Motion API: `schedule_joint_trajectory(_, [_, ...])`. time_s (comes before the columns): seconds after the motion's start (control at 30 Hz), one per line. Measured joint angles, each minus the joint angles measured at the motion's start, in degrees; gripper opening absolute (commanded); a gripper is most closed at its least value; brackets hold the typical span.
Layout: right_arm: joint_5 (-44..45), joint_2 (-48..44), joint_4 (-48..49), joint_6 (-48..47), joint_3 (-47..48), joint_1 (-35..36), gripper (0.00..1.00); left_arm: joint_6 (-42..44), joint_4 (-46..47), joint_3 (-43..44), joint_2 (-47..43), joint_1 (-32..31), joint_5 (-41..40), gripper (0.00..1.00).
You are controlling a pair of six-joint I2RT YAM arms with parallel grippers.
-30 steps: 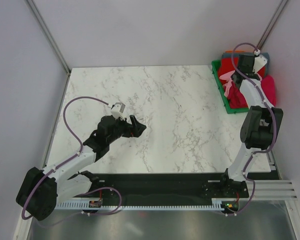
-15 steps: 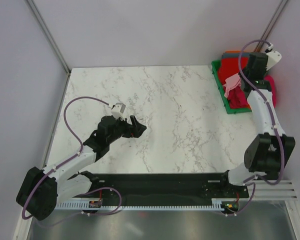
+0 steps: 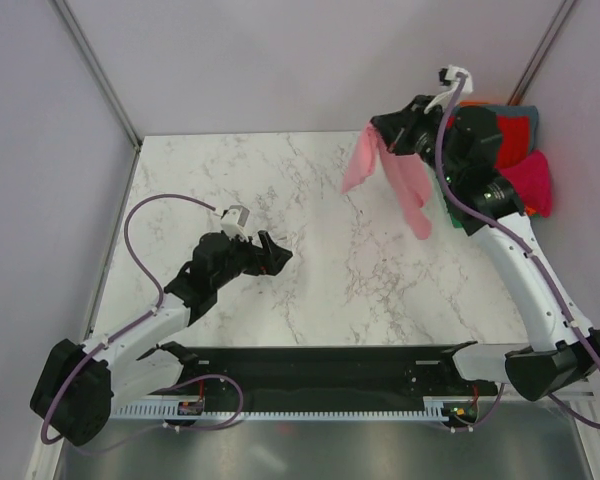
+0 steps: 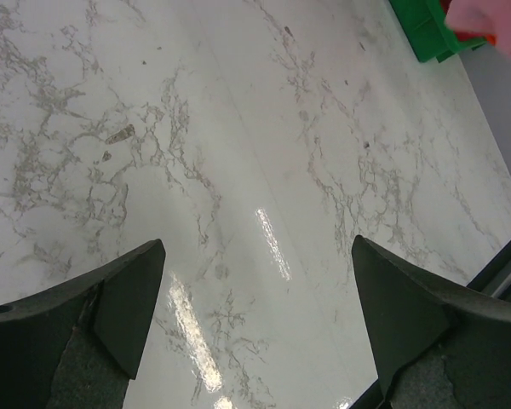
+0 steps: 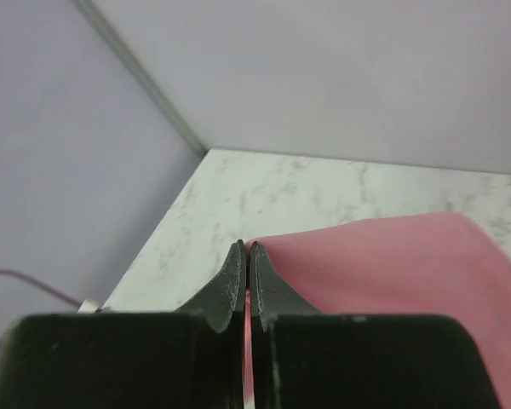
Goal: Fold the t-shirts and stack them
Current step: Move the tshirt to the center of the board, then flatten the tshirt out
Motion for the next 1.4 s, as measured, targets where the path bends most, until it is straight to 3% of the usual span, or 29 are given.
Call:
schedule_joint_trajectory(0.13, [-4.5,0.5,-0.8,0.5,0.0,5.7,0.00,0.0,0.0,-1.2,-3.7,0.0,-1.9,0.98])
schedule_joint_trajectory(0.2, [-3.5,0.3,-1.4,0.2,-0.3,6.0,0.06,0.0,-0.1,-1.7,-5.2,0.0,-3.0,0.98])
schedule_joint_trajectory(0.23, [-1.6,0.0,-2.4,-0.1,-0.7,5.9,0.17,0.0,-0.1,-1.7,-5.7,0.0,-3.5,0.98])
schedule_joint_trajectory(0.27, [0.3,-0.3,-3.1,-0.2,-1.3,5.9,0.54,0.0,-0.1,-1.8,-6.1,0.0,-4.1,0.98])
schedule_joint_trajectory(0.3, [3.0,-0.7,-4.0,-0.4,-2.4,5.8,0.72,0.0,-0.1,-1.8,-6.4,0.0,-4.4,0.98])
schedule_joint_trajectory(0.37, [9.4,-1.4,-5.7,-1.1,-5.3,5.7,0.90,0.0,-0.1,-1.8,-6.4,0.0,-5.6,0.98])
schedule_joint_trajectory(0.47, [18.3,-2.1,-8.0,-1.9,-11.6,5.5,0.90,0.0,-0.3,-1.8,-6.0,0.0,-7.1,0.98])
schedule_joint_trajectory(0.53, [20.8,-2.1,-9.7,-1.9,-16.8,5.2,0.84,0.0,-0.4,-1.7,-4.9,0.0,-7.8,0.98])
schedule_joint_trajectory(0.67, [16.1,-2.0,-9.5,-3.2,-27.2,5.2,0.63,-0.1,-4.0,-0.7,-0.7,0.0,-11.2,1.00])
schedule_joint_trajectory(0.73, [11.6,-1.7,-9.4,-4.1,-30.3,5.5,0.60,-0.2,-6.2,0.3,1.3,0.0,-13.1,1.00])
schedule_joint_trajectory(0.87, [5.7,0.3,-7.0,-5.8,-30.5,7.8,0.59,-0.3,-8.9,1.7,3.1,0.0,-15.7,1.00])
schedule_joint_trajectory(1.0, [3.2,4.4,-4.9,-6.8,-28.7,12.3,0.58,-0.8,-10.8,3.4,5.5,0.1,-17.8,0.93])
schedule_joint_trajectory(1.4, [6.8,18.3,-1.6,-3.8,-26.3,24.4,0.56,-4.2,-18.6,7.9,14.3,4.2,-20.8,0.68])
